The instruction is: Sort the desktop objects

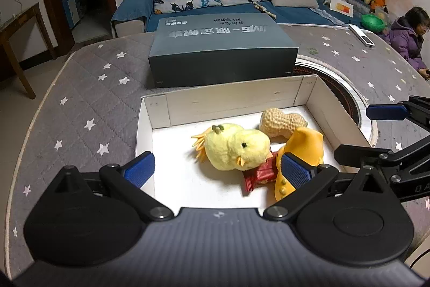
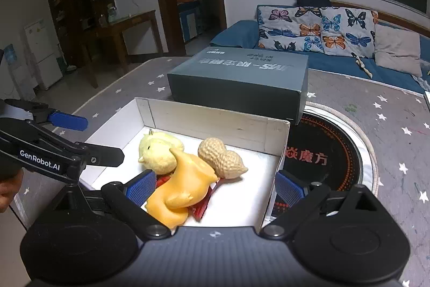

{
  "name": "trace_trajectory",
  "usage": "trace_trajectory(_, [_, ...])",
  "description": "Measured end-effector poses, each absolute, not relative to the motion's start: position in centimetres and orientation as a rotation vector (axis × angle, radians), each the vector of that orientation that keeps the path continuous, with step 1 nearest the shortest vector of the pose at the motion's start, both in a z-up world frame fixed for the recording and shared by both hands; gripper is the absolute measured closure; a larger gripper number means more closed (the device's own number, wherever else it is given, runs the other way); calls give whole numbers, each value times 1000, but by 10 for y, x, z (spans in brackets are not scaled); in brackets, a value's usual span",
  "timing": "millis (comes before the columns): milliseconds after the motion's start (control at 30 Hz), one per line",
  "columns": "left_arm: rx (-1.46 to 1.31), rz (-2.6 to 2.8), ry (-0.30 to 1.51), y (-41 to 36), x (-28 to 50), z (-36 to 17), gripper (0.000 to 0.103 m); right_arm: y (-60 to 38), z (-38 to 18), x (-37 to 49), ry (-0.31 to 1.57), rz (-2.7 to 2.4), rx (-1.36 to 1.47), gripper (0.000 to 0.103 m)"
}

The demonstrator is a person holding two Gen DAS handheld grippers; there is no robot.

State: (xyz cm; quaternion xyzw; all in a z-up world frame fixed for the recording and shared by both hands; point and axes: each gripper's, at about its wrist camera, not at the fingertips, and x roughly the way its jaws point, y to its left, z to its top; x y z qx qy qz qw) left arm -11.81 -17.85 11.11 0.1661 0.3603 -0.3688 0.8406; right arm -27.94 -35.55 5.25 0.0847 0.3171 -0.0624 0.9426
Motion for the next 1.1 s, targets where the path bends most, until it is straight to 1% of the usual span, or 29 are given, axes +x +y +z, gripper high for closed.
trace_trajectory(700, [387,-712,797,-205,-59,105,2,-378,58,-229,658,-140,173,5])
trace_trajectory(900, [385,-696,811,-211,-32,107,2,-392,64,-212,658,-156,164,5])
trace_trajectory(967, [373,-696,818,-214,-22,109,2,-398,67,-206,653,-160,169,2])
trace_trajectory(1100, [339,-697,824,-222,4,117,2,-414,73,-191,639,-173,190,2])
